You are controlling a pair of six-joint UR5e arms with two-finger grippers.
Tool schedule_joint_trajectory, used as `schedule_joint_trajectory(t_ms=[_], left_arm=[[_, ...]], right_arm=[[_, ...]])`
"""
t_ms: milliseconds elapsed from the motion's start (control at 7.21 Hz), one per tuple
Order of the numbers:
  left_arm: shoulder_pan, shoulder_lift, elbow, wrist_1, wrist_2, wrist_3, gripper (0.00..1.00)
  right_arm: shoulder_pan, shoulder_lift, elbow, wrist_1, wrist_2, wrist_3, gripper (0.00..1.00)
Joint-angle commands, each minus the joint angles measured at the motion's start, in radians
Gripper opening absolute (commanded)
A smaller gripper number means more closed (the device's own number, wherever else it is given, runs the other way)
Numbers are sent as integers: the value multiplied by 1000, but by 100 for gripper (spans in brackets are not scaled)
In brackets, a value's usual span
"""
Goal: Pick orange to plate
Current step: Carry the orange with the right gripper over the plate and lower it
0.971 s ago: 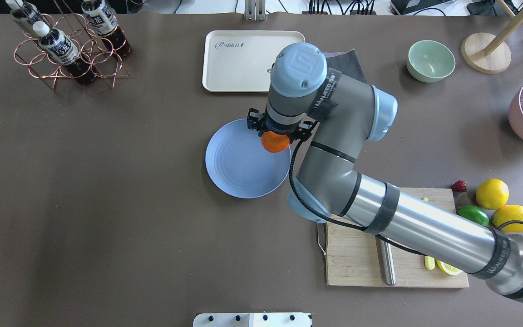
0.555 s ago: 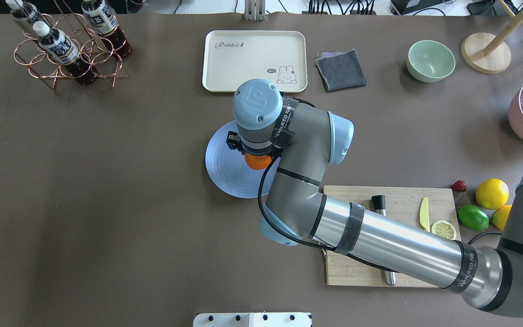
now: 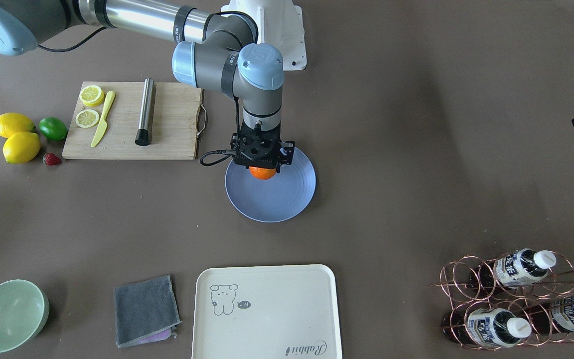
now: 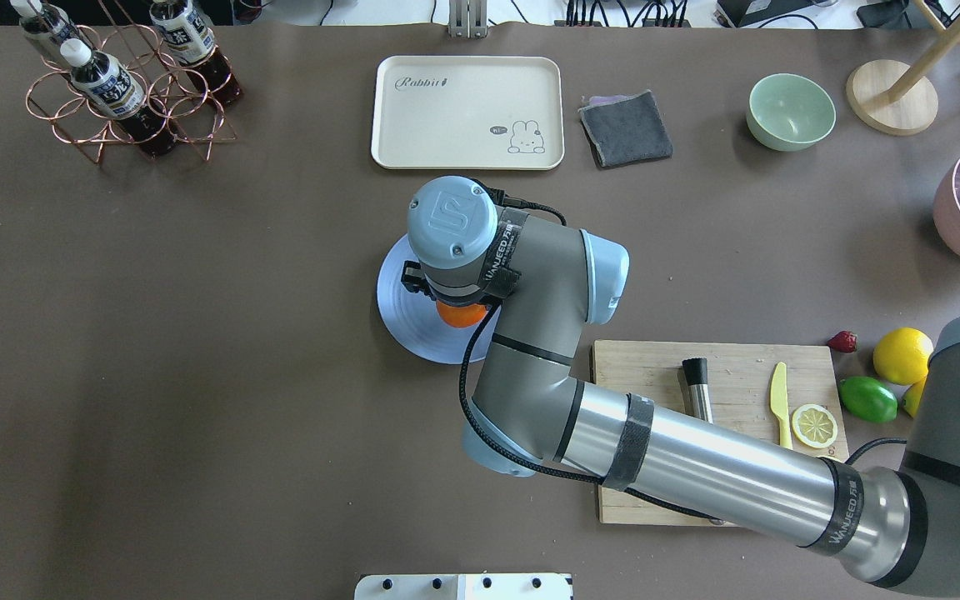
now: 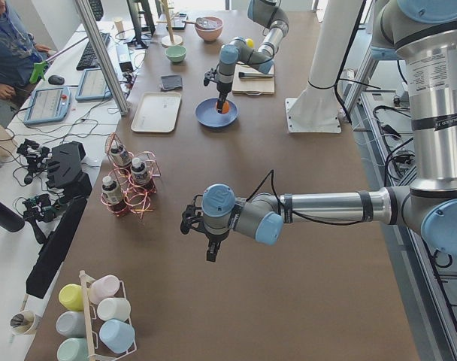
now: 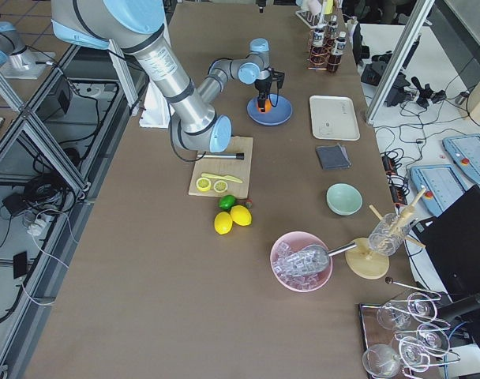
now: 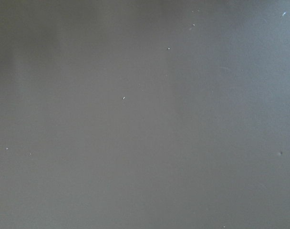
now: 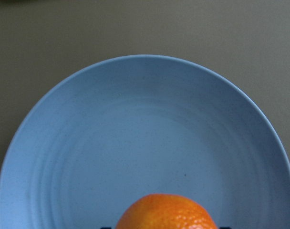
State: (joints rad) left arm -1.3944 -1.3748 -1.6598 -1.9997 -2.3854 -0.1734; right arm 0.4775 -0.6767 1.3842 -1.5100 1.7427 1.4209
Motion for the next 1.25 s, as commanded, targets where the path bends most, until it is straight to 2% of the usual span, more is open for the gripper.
schedule_joint_trajectory(t_ms=[0, 139, 693, 832, 971, 1109], left_arm=[[0, 14, -3, -5, 0, 0, 99], [0, 19, -8, -7, 0, 0, 100], [0, 17, -6, -5, 0, 0, 100], [0, 17, -6, -5, 0, 0, 100], [0, 16, -5, -5, 0, 0, 100], [0, 16, 2, -5, 0, 0, 100]], right_arm=[[24, 18, -66, 68, -9, -4, 0], [29, 50, -107, 68, -8, 1, 0], [6, 43, -125, 67, -8, 1, 0], [6, 43, -126, 68, -11, -5, 71], [7, 46, -123, 70, -12, -11, 99], [33, 49, -113, 70, -2, -13, 100]])
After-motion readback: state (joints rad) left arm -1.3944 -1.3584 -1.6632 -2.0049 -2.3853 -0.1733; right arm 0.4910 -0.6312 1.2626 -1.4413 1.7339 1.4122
